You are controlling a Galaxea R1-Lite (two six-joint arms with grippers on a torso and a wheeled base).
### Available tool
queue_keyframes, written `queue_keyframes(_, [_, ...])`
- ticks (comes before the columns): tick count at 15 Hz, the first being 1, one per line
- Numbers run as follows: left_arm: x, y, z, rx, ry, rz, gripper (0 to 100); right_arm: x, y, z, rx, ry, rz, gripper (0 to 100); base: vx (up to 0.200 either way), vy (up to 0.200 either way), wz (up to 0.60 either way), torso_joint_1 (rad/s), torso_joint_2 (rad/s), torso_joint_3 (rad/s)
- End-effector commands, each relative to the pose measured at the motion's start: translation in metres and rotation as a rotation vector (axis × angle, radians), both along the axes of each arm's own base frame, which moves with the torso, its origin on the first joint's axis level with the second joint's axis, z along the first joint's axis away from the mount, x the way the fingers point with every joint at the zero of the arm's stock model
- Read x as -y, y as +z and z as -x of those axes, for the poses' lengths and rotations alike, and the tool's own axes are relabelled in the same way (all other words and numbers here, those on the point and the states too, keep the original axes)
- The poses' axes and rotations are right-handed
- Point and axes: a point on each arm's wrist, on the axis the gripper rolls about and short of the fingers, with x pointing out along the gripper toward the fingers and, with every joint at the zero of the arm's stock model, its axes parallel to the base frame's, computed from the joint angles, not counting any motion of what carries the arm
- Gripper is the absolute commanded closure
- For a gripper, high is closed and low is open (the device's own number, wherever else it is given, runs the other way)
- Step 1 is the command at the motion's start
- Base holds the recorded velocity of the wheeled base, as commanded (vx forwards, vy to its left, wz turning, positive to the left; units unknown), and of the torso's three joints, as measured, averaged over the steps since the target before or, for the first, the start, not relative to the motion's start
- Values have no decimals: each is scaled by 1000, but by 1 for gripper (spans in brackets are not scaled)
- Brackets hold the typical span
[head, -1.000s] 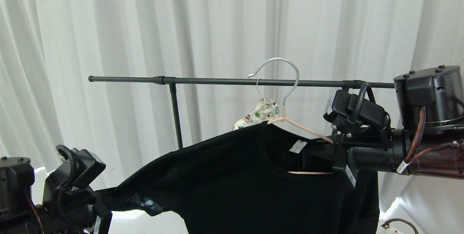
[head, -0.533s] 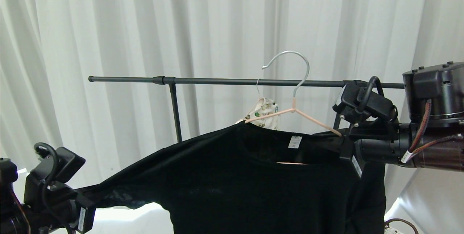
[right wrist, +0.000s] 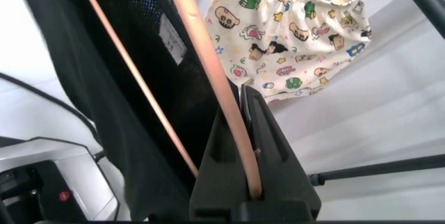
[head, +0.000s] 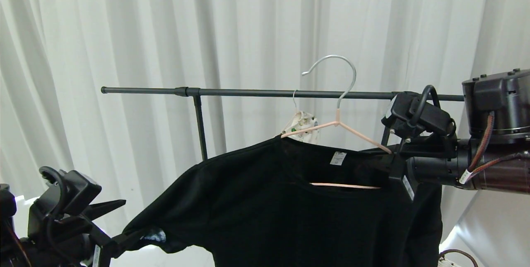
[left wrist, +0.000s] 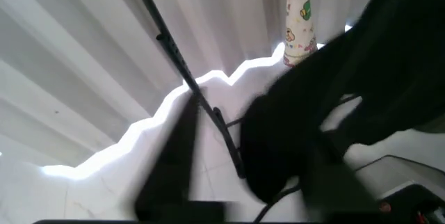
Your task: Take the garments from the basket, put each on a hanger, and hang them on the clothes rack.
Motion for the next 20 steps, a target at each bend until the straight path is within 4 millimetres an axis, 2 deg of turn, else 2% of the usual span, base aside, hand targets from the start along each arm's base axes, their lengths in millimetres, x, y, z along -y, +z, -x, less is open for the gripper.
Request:
queue_keyframes(1, [1,3,3,19,-5,0,0,3,-1,-1,-2,-13,3,100,0,0,0,0,0,0])
queue_keyframes(4, [2,11,13,77,-5,10,0,21,-7,-5,-18,-86,21,100,0,0,0,0,0,0])
queue_keyframes(7, [5,30,27,147,-31,162,0,38,-16,0,-34,-167,48,100,0,0,0,0,0,0])
queue_keyframes(9, [5,35,34,186,-34,175,0,48,-20,2,-44,-198,53,100,0,0,0,0,0,0])
queue_keyframes(11, [5,40,30,193,-27,178,0,57,-22,6,-47,-230,60,100,0,0,0,0,0,0])
queue_keyframes(14, [-2,50,11,192,53,166,0,70,-21,23,-56,-334,125,100,0,0,0,0,0,0])
queue_keyframes(15, [-5,52,0,186,131,137,0,79,-20,31,-73,-371,144,100,0,0,0,0,0,0])
queue_keyframes(17, [-8,50,-4,176,234,96,0,91,-21,43,-92,-418,166,100,0,0,0,0,0,0])
queue_keyframes(20, [-10,46,-6,171,281,23,0,111,-21,58,-107,-529,190,100,0,0,0,0,0,0])
